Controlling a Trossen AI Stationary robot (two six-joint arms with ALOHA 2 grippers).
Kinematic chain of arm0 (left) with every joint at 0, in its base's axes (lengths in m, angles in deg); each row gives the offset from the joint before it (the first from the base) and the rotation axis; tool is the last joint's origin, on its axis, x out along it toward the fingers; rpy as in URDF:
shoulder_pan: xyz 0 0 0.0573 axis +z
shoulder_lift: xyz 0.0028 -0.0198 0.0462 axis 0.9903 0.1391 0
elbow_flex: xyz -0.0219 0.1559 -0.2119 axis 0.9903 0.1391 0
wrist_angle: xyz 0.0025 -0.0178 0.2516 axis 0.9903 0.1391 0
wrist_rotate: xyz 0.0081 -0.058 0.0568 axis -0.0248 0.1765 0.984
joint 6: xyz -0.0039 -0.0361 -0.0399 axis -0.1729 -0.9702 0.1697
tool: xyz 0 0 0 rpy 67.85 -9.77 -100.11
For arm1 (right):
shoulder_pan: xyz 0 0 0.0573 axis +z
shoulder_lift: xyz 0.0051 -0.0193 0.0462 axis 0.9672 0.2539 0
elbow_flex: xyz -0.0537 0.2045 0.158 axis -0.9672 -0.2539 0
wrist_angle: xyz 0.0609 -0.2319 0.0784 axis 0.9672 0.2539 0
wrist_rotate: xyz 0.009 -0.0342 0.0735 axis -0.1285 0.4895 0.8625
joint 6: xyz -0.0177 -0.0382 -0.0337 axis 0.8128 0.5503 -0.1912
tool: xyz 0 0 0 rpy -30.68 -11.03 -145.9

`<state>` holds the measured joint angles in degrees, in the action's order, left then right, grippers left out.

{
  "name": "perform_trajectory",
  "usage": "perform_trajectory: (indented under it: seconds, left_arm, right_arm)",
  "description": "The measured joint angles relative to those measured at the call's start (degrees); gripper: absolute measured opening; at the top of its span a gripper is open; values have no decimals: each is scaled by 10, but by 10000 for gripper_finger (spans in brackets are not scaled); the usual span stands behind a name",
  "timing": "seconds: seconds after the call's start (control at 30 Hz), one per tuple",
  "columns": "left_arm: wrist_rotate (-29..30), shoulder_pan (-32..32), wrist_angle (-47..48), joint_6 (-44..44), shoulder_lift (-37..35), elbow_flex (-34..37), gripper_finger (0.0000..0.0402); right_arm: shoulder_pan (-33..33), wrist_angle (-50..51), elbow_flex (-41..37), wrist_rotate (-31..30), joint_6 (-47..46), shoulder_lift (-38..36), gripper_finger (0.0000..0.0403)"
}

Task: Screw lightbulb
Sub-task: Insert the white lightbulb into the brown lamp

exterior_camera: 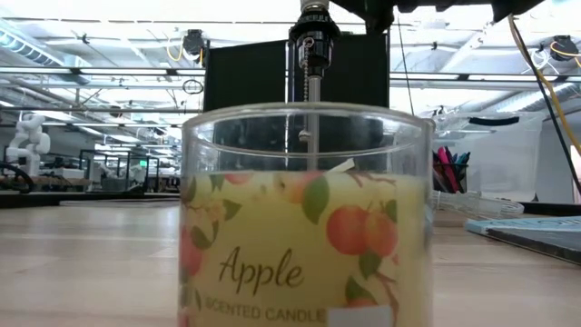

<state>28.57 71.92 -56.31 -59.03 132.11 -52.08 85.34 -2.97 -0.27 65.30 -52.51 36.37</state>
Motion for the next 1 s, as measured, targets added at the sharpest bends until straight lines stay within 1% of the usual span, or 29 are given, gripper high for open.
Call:
perform_trajectory:
  seconds: [0.07,0.27,0.43,0.6,0.8,0.97,1.0]
  left_arm:
    - [-4,0,1,0,0,0,0]
    - [-12,0,2,5,0,0,0]
    - [-15,0,3,6,0,0,0]
    - [-16,0,3,6,0,0,0]
    - [-15,0,3,3,0,0,0]
    - [-12,0,3,-1,0,0,0]
    - [-12,0,3,-2,0,0,0]
  right_arm:
    - [1,7,0,13,-8,-4,256]
    - [10,8,0,14,-26,-5,256]
    - [22,10,0,13,-26,-5,256]
    - [32,15,0,31,-25,-4,256]
    - [48,28,0,29,-10,-5,256]
    - [69,56,0,21,22,-40,256]
    - [76,56,0,10,32,-51,256]
